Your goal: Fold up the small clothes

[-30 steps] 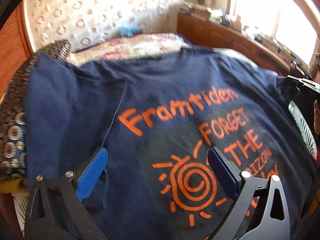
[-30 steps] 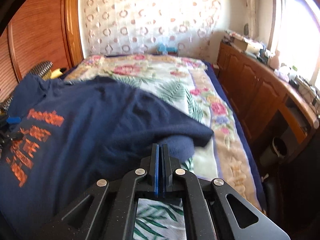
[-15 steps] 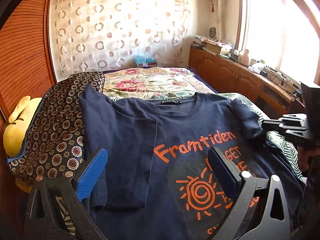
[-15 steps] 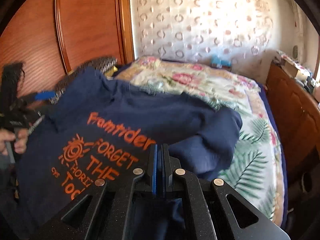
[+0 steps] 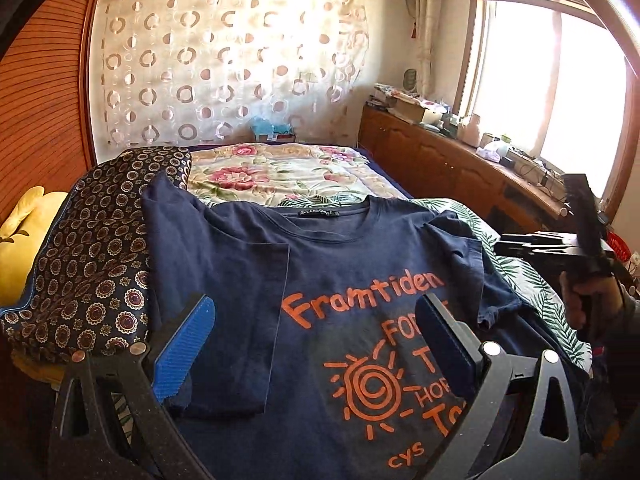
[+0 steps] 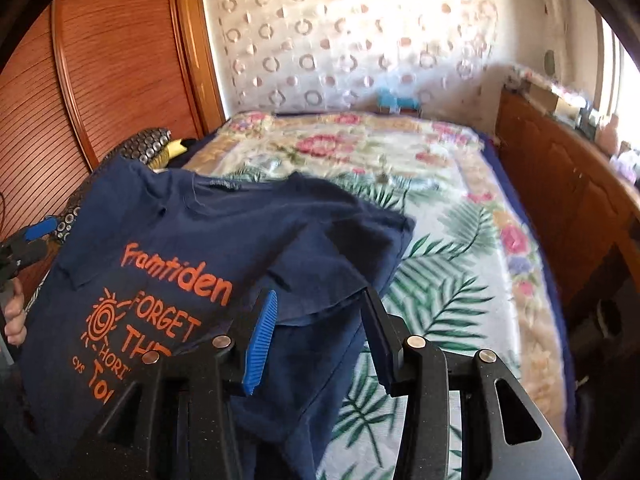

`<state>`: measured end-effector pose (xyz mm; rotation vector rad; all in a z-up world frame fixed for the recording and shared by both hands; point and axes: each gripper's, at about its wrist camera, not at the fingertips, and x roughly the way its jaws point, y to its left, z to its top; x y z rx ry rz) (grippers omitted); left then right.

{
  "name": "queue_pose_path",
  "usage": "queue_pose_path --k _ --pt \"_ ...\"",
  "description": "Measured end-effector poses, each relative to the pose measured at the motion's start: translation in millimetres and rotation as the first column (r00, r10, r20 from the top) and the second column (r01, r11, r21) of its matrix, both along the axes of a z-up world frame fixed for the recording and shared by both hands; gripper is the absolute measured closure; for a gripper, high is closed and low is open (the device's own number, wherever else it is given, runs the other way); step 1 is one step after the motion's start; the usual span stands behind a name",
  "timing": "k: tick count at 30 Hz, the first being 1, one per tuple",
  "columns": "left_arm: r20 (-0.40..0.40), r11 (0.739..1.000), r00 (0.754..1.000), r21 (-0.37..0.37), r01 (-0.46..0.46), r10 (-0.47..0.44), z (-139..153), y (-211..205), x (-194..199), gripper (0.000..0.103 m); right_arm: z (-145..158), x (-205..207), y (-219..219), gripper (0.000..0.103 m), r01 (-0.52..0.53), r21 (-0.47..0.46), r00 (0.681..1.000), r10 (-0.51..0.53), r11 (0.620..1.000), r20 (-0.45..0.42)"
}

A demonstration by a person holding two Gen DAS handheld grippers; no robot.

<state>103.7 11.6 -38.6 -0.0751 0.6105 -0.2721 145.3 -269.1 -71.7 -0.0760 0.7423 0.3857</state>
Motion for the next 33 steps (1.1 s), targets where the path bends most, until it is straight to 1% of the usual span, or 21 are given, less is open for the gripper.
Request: queue_pose_path --k 5,9,10,11,12,13,16,18,21,23,26,27,28,29,30,31,33 --pt "-0.011 1.0 1.0 0.008 -0.001 0.001 -1.1 2.5 -2.8 0.002 -12.1 27.6 10.6 0.058 0.04 -0.012 0.995 -0.041 0.999 -0.091" --pt "-0.016 1.0 1.0 0.014 -0.006 0.006 -2.7 4.9 -3.3 0.002 -16.5 46.7 11.9 0.059 0.071 -0.014 0.99 -0.072 0.997 -0.124" --pt "-0.017 1.0 1.0 0.015 -0.007 0.007 -2.6 5.2 -3.6 0.002 -15.8 49.8 14.1 0.068 0.071 -0.017 0.989 -0.073 0.997 -0.127" --pt "-0.017 1.0 1.0 0.017 -0.008 0.008 -2.4 5.6 -3.5 0.002 -15.5 52.5 16.4 0.074 0.071 -0.026 0.989 -0.074 0.997 -0.127" --pt "-0.018 1.0 1.0 0.019 -0.01 0.011 -2.0 6.4 -3.9 0.002 -14.7 55.4 19.3 0.089 0.069 -0.034 0.989 -0.073 0.997 -0.125" --pt "-0.017 1.0 1.0 0.02 -0.011 0.012 -1.6 7.7 -3.9 0.002 -13.2 57.7 22.1 0.099 0.06 -0.036 0.991 -0.064 0.998 -0.121" --pt "-0.016 0.999 1.0 0.029 -0.019 0.019 -0.5 11.0 -4.0 0.002 -6.3 61.9 31.4 0.1 0.027 -0.032 0.996 -0.029 0.999 -0.089" --pt "-0.015 0.999 1.0 0.031 -0.022 0.022 0.9 14.2 -3.1 0.002 3.4 61.8 42.6 0.1 -0.016 -0.006 0.998 0.015 1.0 -0.062" --pt "-0.009 0.999 1.0 0.046 -0.027 0.027 3.4 18.1 0.7 0.002 18.0 63.5 66.0 0.1 -0.086 0.022 0.996 0.086 0.996 -0.034" --pt "-0.01 0.998 0.999 0.053 -0.032 0.033 5.0 22.5 5.8 0.002 26.9 67.3 88.9 0.1 -0.134 0.047 0.991 0.135 0.99 -0.019" --pt "-0.013 0.997 0.999 0.063 -0.035 0.036 6.6 29.0 14.7 0.002 27.5 80.5 115.1 0.099 -0.169 0.042 0.985 0.17 0.985 -0.025" --pt "-0.013 0.997 0.999 0.071 -0.041 0.042 7.9 32.3 18.5 0.002 25.4 86.9 119.9 0.094 -0.179 0.04 0.983 0.18 0.983 -0.034" --pt "-0.013 0.996 0.999 0.074 -0.045 0.046 8.6 35.1 21.4 0.002 24.8 90.5 123.2 0.084 -0.183 0.032 0.982 0.184 0.983 -0.035" --pt "-0.013 0.996 0.999 0.074 -0.048 0.049 9.9 38.1 24.2 0.002 25.3 93.1 122.9 0.076 -0.182 0.023 0.983 0.183 0.983 -0.025" --pt "-0.013 0.996 0.999 0.073 -0.051 0.052 11.1 41.6 27.6 0.002 26.6 94.8 120.7 0.063 -0.181 0.018 0.983 0.182 0.983 -0.015" --pt "-0.011 0.996 0.998 0.075 -0.056 0.057 12.2 44.2 30.3 0.002 27.7 95.9 115.8 0.059 -0.178 0.012 0.984 0.178 0.984 -0.008" --pt "-0.005 0.995 0.998 0.08 -0.062 0.063 15.5 50.2 37.1 0.002 28.4 93.4 106.2 0.059 -0.15 -0.029 0.989 0.15 0.988 0.01"
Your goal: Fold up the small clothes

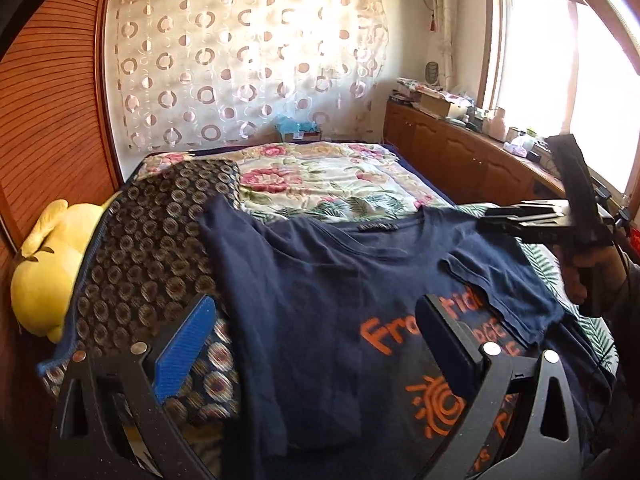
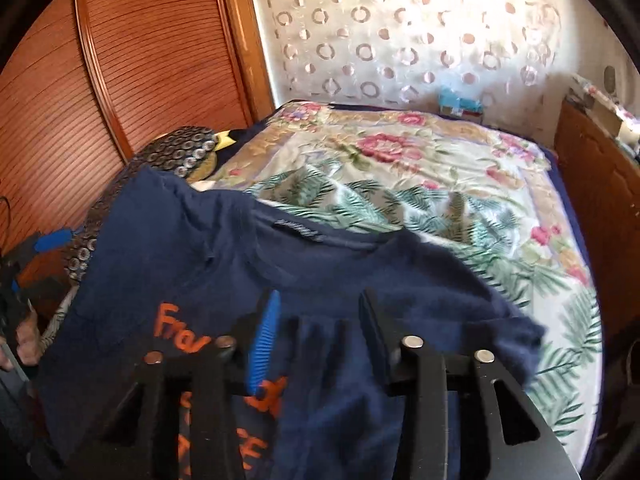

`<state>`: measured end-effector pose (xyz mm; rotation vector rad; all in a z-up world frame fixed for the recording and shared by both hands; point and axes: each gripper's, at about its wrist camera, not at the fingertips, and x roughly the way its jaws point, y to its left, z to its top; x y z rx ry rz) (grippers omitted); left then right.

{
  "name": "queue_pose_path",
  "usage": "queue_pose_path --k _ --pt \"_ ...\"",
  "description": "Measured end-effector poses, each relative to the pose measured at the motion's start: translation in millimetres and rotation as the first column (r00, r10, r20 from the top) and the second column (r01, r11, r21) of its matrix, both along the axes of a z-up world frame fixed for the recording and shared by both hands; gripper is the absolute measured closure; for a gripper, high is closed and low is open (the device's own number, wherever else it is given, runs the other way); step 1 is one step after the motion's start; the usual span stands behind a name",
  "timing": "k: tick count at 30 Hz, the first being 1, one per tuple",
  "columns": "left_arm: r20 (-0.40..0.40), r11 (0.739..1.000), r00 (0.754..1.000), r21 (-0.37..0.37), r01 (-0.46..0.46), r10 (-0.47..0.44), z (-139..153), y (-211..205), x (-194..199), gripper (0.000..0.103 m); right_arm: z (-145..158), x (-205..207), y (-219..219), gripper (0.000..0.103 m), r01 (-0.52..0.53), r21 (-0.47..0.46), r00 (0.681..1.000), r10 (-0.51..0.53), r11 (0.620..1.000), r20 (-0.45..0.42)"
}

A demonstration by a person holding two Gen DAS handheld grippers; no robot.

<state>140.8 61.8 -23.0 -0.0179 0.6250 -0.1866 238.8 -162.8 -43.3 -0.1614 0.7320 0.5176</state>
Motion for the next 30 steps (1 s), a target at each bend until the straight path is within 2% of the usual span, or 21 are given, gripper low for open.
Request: queue_pose_path --k 2,9,16,20,24,30 --pt "-0.002 1.0 1.0 -0.003 0.004 -0.004 3.0 6.0 10.3 0.008 -2.4 2.3 -12.9 0.059 0.031 -0.045 0.999 -0.031 0.998 0.02" --pt "-0.073 1.0 0.997 0.016 0.001 0.0 -0.2 22.9 51.4 0.045 -31.4 11.1 -47.7 0.059 0.14 -0.138 0.99 -0.139 0.981 0.011" --pt "-0.114 0.997 0.992 0.053 -0.05 0.055 -4.1 39.1 88.3 0.046 -52.5 32.2 -52.3 0.059 0.185 -0.107 0.98 -0.191 0.977 -0.048" --pt "-0.128 0.997 0.99 0.057 -0.055 0.062 -6.0 47.1 98.8 0.046 -55.5 40.4 -46.7 0.059 0.186 -0.113 0.981 -0.191 0.976 -0.037" --pt "-0.143 0.997 0.988 0.058 -0.049 0.057 -6.9 52.3 109.7 0.055 -53.2 38.0 -56.4 0.058 0.187 -0.108 0.981 -0.19 0.976 -0.023" --pt "-0.169 0.996 0.984 0.079 -0.043 0.056 -6.3 51.3 120.7 0.056 -58.8 37.0 -64.3 0.057 0.185 -0.102 0.982 -0.189 0.977 -0.025"
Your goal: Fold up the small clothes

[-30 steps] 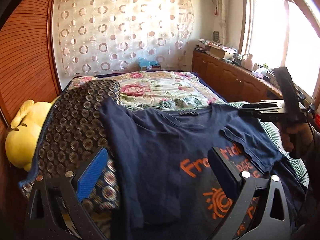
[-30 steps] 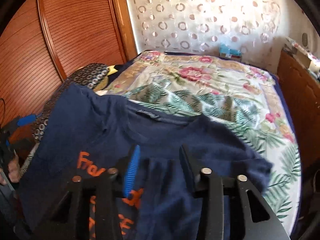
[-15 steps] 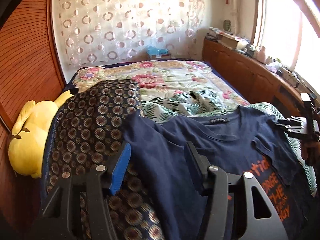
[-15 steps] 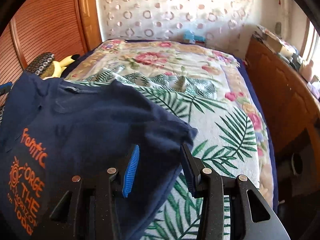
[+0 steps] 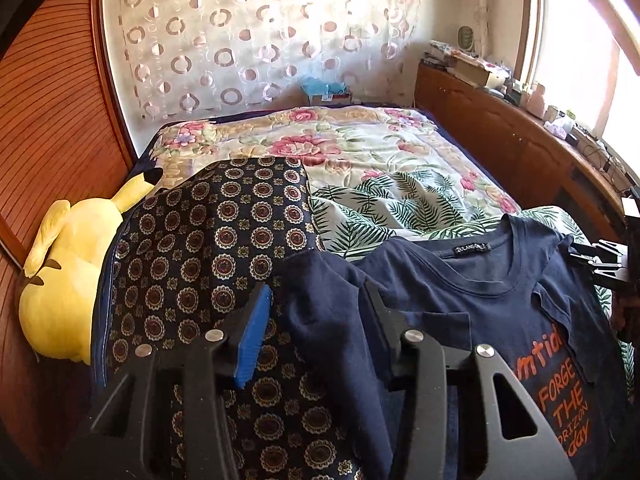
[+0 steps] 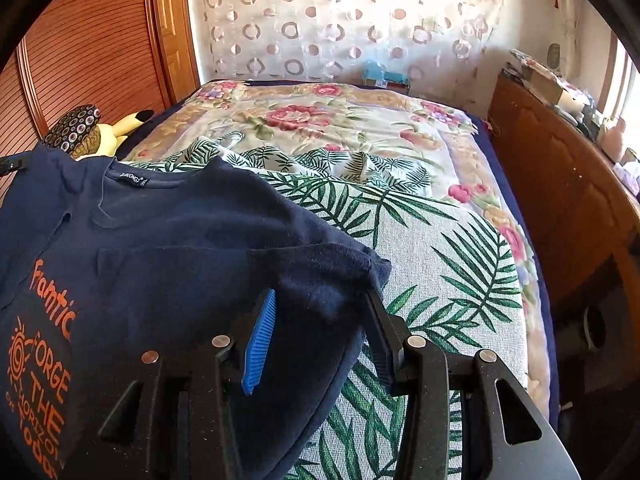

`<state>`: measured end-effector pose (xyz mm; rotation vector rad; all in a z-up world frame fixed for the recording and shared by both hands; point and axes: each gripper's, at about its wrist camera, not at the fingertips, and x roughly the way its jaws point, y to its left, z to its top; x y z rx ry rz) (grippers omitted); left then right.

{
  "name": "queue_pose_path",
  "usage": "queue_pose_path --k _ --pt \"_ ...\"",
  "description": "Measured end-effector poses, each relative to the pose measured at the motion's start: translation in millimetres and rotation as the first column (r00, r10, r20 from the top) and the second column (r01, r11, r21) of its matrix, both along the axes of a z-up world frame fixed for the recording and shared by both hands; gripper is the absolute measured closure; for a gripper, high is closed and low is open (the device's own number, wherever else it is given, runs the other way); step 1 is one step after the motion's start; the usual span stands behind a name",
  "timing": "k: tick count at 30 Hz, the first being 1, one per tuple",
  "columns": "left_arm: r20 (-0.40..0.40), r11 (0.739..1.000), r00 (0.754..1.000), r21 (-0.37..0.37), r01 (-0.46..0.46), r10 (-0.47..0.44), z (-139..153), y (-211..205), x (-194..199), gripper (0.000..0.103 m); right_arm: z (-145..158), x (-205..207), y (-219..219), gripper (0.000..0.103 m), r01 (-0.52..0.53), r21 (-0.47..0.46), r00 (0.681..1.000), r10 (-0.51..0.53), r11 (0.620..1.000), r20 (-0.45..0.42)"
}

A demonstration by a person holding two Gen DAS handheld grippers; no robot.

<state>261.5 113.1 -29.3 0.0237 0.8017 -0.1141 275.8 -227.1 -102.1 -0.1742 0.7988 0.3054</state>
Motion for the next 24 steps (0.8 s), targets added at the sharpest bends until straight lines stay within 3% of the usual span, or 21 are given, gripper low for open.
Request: queue_pose_path --k 12,16,22,24 --pt "-0.068 1.0 0.998 0.024 0.019 -0.017 -6.0 -2.9 19.7 0.056 1.2 -1.5 -1.6 0.055 0.003 -0.003 1.0 -0.003 1.0 0.001" --pt "-0.077 0.999 0.997 0.018 0.033 -0.031 -8.3 -2.9 18.5 0.056 3.2 1.0 -6.1 0.046 0.024 0.006 1.0 -0.024 1.0 -0.008" --pt "-0.082 0.999 0.996 0.014 0.031 -0.03 -11.3 1.4 15.8 0.056 4.8 7.1 -16.0 0.045 0.05 0.021 0.998 -0.049 0.999 -0.026" --pt "-0.076 0.999 0.996 0.001 0.039 -0.038 -10.9 1.4 14.9 0.064 5.3 9.7 -14.4 0.045 0.048 0.013 0.998 -0.048 0.999 -0.032"
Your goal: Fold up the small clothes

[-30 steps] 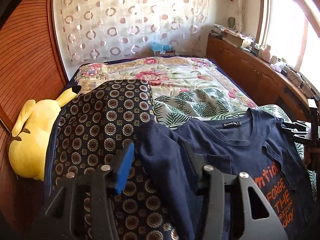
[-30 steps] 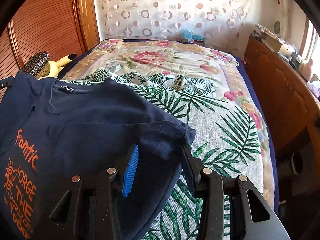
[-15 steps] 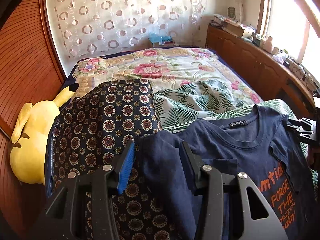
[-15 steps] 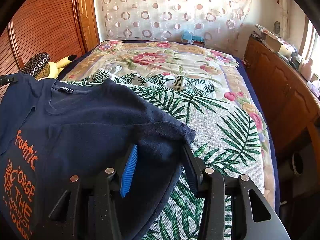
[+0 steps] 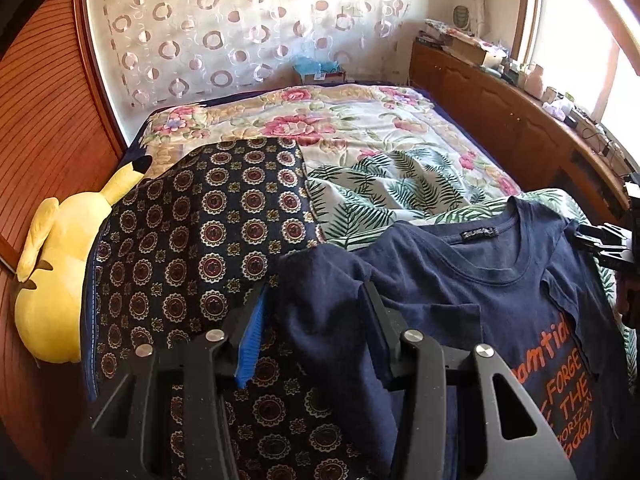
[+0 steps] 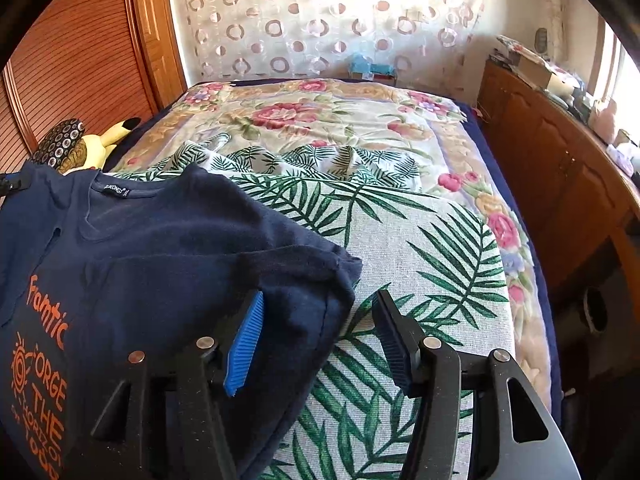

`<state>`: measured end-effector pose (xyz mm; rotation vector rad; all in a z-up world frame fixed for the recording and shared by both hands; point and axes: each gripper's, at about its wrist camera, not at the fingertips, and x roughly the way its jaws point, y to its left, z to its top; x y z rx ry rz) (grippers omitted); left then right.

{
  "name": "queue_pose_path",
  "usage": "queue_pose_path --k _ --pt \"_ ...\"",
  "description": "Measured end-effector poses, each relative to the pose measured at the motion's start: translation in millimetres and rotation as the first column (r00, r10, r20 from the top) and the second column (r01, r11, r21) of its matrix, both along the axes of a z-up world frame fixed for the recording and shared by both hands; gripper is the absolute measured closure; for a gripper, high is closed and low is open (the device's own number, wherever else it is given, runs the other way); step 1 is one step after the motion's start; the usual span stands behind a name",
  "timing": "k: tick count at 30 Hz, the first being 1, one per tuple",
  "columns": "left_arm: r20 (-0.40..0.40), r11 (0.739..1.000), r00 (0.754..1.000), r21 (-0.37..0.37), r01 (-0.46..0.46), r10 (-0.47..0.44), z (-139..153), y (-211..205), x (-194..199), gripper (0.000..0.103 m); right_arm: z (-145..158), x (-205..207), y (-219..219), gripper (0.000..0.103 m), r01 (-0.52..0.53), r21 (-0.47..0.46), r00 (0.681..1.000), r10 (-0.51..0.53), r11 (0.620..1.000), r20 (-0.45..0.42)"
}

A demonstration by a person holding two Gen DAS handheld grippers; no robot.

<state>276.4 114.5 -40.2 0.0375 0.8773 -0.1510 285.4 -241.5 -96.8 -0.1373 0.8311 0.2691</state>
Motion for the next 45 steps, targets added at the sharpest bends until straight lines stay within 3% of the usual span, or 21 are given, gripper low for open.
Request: queue_pose_path --k 5,8,11,12,13,21,30,34,39,45 --pt "0.02 0.999 0.999 -0.033 0.037 -0.036 4.8 -4.8 -4.4 0.091 1.4 8.5 9.3 0.045 -0.018 -0.01 1.0 0.018 1.0 -0.012" --pt "0.055 0.997 0.997 -0.053 0.065 -0.062 12.8 -11.8 -11.3 0.097 0.5 11.5 14.4 0.045 -0.035 -0.013 0.999 0.035 0.999 -0.006" --pt "0.087 0.994 0.992 -0.062 0.092 -0.086 21.5 -22.3 -22.3 0.098 0.4 11.8 16.9 0.067 -0.066 -0.01 0.998 0.066 0.998 -0.001" --pt "0.096 0.993 0.991 -0.061 0.103 -0.097 24.0 -27.3 -26.4 0.098 0.7 11.1 18.2 0.086 -0.086 -0.001 0.996 0.086 0.996 -0.005" --pt "0.101 0.992 0.989 -0.059 0.111 -0.104 25.4 -30.6 -29.9 0.098 0.9 10.2 20.0 0.095 -0.103 0.008 0.995 0.104 0.995 -0.011" --pt "0.176 0.982 0.973 -0.086 0.168 -0.151 44.1 -49.0 -82.2 0.099 35.0 -39.5 23.7 0.096 -0.139 0.037 0.98 0.132 0.99 0.151" --pt "0.257 0.979 0.956 -0.104 0.173 -0.142 54.5 -42.1 -165.4 0.099 62.6 -145.3 8.3 0.096 -0.178 0.069 0.943 0.15 0.982 0.296" --pt "0.276 0.98 0.955 -0.129 0.151 -0.11 48.1 -27.8 -209.9 0.099 54.9 -200.7 -9.1 0.096 -0.177 0.081 0.937 0.142 0.981 0.32" --pt "0.268 0.977 0.962 -0.184 0.109 -0.057 30.3 -7.4 -251.9 0.099 31.5 -260.4 -24.3 0.096 -0.182 0.082 0.945 0.152 0.98 0.289" --pt "0.259 0.977 0.966 -0.206 0.061 -0.006 22.2 12.4 -279.2 0.099 40.4 -294.8 -43.8 0.096 -0.165 0.107 0.948 0.128 0.98 0.29"
